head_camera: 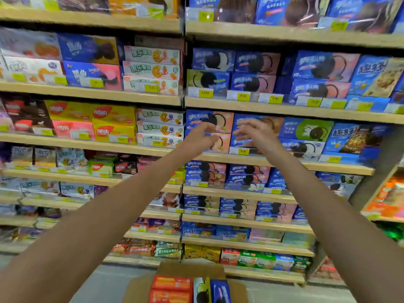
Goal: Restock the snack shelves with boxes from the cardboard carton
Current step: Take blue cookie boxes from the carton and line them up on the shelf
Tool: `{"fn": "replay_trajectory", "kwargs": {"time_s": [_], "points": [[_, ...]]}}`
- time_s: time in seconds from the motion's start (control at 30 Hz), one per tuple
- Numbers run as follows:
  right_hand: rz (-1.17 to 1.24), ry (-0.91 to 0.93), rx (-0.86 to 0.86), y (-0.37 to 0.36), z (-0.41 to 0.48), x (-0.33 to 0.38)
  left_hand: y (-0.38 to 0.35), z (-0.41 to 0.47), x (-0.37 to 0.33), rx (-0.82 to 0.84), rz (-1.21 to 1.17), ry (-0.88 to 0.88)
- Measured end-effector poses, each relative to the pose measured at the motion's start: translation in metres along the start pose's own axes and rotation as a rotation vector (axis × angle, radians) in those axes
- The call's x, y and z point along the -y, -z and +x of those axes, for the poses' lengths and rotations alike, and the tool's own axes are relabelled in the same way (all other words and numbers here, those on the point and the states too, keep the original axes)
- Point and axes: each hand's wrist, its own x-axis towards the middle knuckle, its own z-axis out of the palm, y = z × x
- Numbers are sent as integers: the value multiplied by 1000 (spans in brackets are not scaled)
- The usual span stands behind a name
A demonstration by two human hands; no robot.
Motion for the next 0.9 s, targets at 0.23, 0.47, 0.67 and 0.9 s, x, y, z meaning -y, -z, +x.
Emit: {"fn": "replay_trajectory", "kwargs": {"time_s": [0.23,0.47,0.67,0.9], "points": [[-34,-188,67,-45,59,-91,-25,61,93,111,43,131],[-34,-402,79,-81,80,-198,-83,89,184,242,5,283],[-4,-638,102,-101,65,-297,-145,89,265,352,13,464],[101,-967,141,-116,29,-433,-240,50,357,436,-128,785]]}}
